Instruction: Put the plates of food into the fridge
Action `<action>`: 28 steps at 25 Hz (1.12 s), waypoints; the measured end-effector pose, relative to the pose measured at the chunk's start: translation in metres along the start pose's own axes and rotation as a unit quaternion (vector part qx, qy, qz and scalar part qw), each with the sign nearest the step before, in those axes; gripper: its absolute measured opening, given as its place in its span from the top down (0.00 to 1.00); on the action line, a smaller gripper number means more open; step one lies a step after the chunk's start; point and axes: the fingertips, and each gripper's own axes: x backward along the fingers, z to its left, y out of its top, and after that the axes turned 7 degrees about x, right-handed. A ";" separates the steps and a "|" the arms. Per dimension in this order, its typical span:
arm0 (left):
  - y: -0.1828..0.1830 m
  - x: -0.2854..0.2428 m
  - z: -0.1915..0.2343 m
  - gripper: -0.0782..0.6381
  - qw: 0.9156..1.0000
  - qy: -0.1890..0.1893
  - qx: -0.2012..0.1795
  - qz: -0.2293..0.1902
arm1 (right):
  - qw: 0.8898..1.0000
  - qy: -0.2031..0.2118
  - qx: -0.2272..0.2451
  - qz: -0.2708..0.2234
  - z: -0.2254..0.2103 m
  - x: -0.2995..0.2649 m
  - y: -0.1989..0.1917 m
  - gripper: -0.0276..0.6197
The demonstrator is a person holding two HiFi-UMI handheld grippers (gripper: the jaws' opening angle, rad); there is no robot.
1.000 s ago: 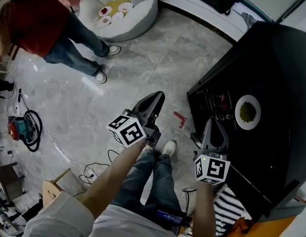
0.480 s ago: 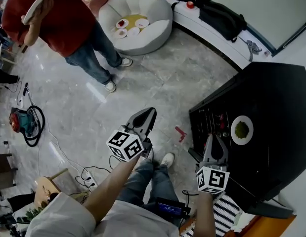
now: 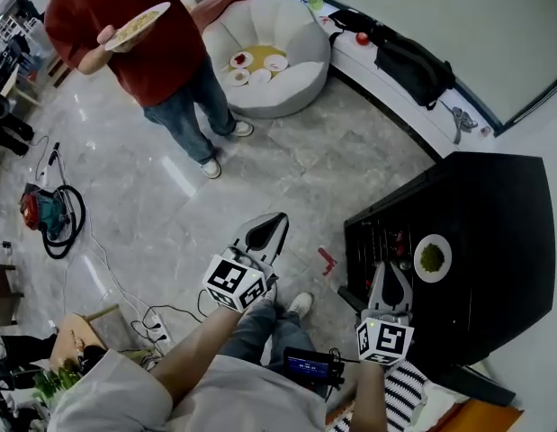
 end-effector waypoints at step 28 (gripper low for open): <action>0.051 0.060 -0.007 0.88 0.997 0.040 -0.058 0.010 | 0.999 0.009 -0.016 -0.044 0.018 0.032 0.085 0.94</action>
